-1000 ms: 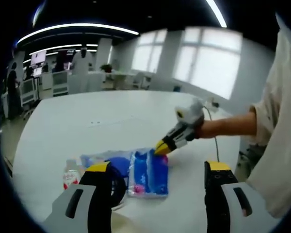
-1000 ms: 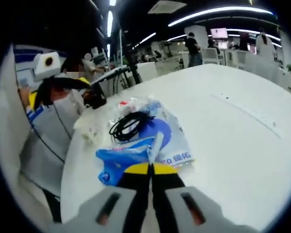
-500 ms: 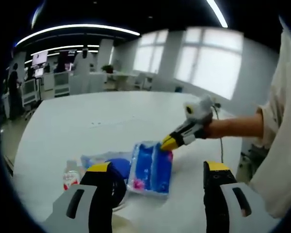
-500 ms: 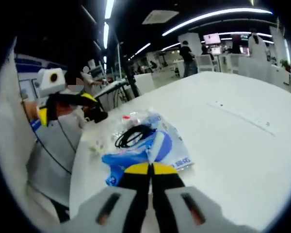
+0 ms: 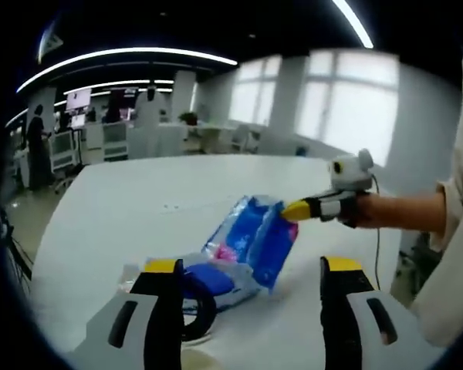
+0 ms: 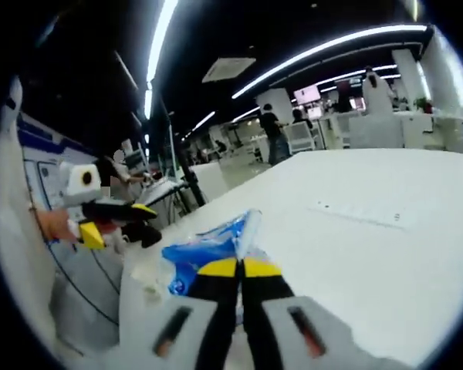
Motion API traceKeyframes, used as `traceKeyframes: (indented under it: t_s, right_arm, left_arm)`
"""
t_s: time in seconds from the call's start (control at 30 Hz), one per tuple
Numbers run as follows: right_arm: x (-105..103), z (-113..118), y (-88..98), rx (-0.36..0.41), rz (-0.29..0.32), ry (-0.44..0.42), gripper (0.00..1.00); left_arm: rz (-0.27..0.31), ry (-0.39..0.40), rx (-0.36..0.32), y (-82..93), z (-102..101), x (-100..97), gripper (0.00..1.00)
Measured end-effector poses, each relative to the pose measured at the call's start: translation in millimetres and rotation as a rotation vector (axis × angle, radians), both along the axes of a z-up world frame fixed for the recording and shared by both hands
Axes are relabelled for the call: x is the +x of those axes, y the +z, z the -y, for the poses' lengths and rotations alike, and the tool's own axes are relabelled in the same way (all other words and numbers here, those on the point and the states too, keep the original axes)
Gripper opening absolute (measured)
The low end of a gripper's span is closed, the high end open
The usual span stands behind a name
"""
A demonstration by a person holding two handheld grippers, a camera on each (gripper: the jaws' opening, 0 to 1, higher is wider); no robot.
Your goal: Arrange the tabletop items into an orderly group along one side of the table until the central work area is clear of visible clutter.
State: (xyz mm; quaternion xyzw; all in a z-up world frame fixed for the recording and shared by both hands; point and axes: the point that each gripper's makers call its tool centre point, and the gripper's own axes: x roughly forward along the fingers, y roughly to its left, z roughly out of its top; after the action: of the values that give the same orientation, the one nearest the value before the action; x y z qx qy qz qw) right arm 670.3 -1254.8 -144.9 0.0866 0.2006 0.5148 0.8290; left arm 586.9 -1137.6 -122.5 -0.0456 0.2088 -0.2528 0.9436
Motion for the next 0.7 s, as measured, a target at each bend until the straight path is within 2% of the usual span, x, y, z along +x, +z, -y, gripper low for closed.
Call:
traceKeyframes:
  t_s: [0.23,0.3,0.33,0.5,0.7]
  right_arm:
    - [5,10,24.6,0.046,0.04,-0.096,0.0]
    - [5,13,32.7,0.068,0.048,-0.124,0.0]
    - [4,15,35.9,0.074,0.052,-0.14,0.0]
    - [4,24,47.7,0.106,0.064,-0.201,0.0]
    - [2,38,59.6,0.148,0.067,-0.259,0.0]
  left_arm:
    - [0.047,0.052,0.036,15.9,-4,14.9,0.64]
    - [0.06,0.06,0.063,19.3,-2,20.5,0.64]
    - [0.046,0.075,0.093,16.6,-5,22.8,0.63]
    - [0.047,0.091,0.059,23.8,10,34.0,0.57]
    - [0.042,0.073,0.086,24.9,32,41.8,0.44]
